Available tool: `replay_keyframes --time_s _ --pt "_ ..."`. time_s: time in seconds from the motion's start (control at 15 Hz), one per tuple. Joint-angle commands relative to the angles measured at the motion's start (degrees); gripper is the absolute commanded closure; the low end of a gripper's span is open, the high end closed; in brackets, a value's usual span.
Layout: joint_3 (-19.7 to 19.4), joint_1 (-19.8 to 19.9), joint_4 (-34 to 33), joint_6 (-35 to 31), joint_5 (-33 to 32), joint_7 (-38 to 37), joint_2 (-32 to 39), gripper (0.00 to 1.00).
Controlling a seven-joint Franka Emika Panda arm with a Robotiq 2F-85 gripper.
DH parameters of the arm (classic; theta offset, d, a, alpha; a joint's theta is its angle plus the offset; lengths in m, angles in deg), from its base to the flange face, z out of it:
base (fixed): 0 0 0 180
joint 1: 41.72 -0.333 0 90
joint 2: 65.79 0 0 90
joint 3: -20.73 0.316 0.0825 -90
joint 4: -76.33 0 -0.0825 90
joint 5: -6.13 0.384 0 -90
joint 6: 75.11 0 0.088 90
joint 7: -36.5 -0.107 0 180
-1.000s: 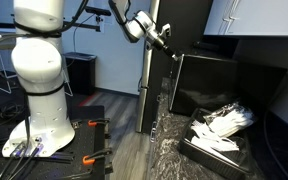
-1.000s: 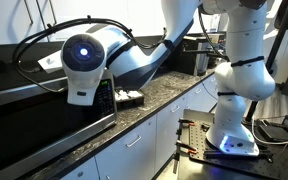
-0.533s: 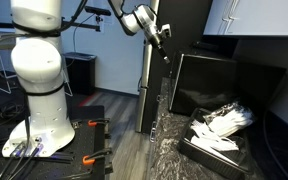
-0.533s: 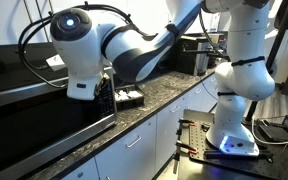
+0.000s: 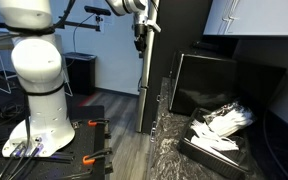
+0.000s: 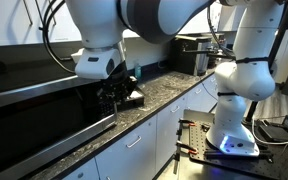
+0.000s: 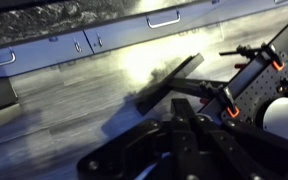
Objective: Close the microwave door
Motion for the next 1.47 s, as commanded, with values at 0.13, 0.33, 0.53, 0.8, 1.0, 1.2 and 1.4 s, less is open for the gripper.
replay_keyframes --time_s 0.13,0.33,0.53,0.8,1.0,1.2,1.4 --pt "-1.65 -0.82 11.72 -2.05 15.23 -7.58 -11.63 1.00" --pt "-2.31 -1.68 17.25 -3.78 20.38 -11.88 -17.26 1.00" --pt "-2.56 -2.10 21.85 -5.49 21.87 -19.29 -22.33 1.00" --pt "-2.83 -2.60 26.51 -6.02 20.57 -30.61 -27.98 1.00" --pt "-2.96 -2.38 27.75 -7.87 19.38 -39.12 -29.39 1.00" --pt "-3.30 -1.80 27.45 -11.43 16.54 -46.51 -28.51 0.89" --pt "-4.16 -0.89 25.22 -15.77 12.35 -51.56 -24.67 0.59"
